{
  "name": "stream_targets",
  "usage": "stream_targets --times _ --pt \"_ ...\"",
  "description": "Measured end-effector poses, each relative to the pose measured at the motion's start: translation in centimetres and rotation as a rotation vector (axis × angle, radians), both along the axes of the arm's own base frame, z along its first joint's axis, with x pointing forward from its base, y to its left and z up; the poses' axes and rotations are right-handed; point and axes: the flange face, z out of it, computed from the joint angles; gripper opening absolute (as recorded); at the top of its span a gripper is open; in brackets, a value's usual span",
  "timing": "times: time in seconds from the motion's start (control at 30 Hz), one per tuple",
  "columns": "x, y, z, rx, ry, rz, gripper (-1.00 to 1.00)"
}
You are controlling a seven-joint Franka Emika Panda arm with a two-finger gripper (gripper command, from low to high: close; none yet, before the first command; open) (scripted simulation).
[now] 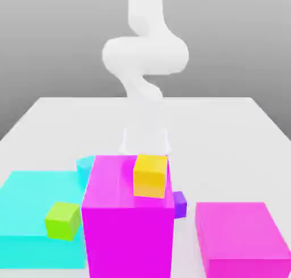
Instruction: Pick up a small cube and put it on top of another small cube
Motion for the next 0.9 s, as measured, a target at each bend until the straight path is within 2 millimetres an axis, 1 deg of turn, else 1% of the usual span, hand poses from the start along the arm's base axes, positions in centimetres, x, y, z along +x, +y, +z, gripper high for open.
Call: stream_targets --times 0.1,0.17,0.27,0.33,0.43,0.5,0.57,0.63,0.67,0.7,0.73,0.77,0.8,0.83,0.87,0.9 --pt "3.4 2.9 -6.1 -0.038 0.104 0.074 0.0" --pt "5.1 5.1 -10.5 -0.067 0.174 0.124 0.0" --pt "6.4 8.5 -17.4 -0.115 0.276 0.203 0.0" --pt "6.5 10.6 -22.2 -0.146 0.344 0.254 0.0" --pt "5.3 12.6 -29.8 -0.172 0.449 0.292 0.0" --pt "3.7 13.5 -34.8 -0.188 0.523 0.313 0.0" --pt "1.4 14.1 -39.9 -0.205 0.602 0.334 0.0" --pt "-1.9 14.7 -45.0 -0.228 0.688 0.362 0.0" --pt "-3.6 14.6 -47.3 -0.238 0.73 0.369 0.0" --pt "-5.3 14.4 -49.1 -0.239 0.768 0.364 0.0" --pt "-6.3 13.2 -50.1 -0.219 0.792 0.324 0.0" --pt "-6.7 11.1 -50.6 -0.181 0.807 0.252 0.0" --pt "-6.9 9.2 -50.7 -0.145 0.808 0.188 0.0" --pt "-6.7 7.6 -50.1 -0.113 0.787 0.144 0.0" --pt "-6.5 6.6 -49.4 -0.093 0.758 0.126 0.0" --pt "-6.8 6.4 -49.2 -0.092 0.743 0.144 0.0"
